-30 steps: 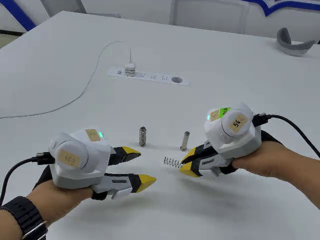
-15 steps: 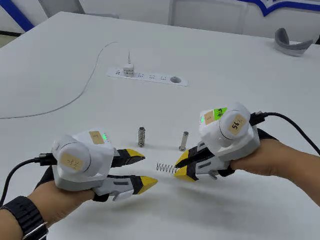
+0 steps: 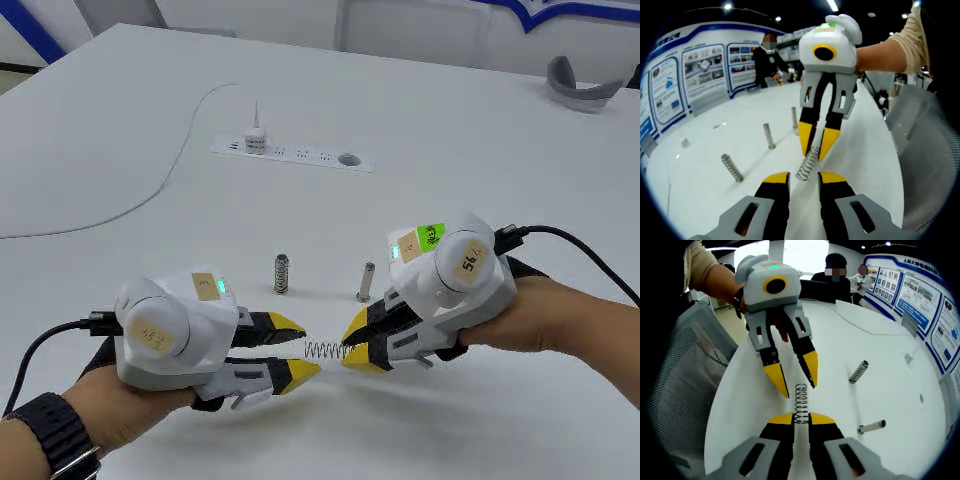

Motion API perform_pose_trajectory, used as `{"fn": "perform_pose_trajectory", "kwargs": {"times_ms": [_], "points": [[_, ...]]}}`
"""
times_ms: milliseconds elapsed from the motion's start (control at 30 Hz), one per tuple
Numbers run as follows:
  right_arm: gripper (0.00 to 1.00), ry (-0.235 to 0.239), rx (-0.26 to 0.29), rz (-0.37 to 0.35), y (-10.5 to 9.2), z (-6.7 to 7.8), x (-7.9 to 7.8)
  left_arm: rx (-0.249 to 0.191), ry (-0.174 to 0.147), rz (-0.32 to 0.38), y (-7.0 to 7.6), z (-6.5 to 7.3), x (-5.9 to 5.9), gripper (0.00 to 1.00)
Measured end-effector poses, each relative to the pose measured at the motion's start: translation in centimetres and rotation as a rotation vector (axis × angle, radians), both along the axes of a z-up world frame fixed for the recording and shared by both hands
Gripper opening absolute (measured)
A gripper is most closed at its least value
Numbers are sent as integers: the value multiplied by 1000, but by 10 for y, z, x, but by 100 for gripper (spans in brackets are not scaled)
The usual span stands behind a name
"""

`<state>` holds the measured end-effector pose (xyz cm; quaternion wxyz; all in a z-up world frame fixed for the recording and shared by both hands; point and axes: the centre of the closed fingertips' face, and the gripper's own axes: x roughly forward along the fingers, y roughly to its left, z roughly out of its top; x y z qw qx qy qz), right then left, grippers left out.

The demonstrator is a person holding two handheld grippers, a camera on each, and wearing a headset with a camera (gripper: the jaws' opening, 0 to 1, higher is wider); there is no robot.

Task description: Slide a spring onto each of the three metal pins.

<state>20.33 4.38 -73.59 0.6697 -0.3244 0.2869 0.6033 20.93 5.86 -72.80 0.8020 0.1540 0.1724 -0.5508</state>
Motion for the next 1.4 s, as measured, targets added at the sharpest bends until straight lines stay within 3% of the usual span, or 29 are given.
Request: {"fn": "perform_pose_trajectory", "kwargs": {"times_ms": [167, 500, 1400], "points": [[12, -1, -15, 24, 0, -2, -3, 9, -9, -37, -2, -1, -6, 16], [12, 2, -28, 58, 1, -2, -10, 33, -2, -73, -3, -8, -11, 15], [12, 12, -40, 75, 12, 16, -19, 88, -57, -116, -11, -13, -16, 12]]}}
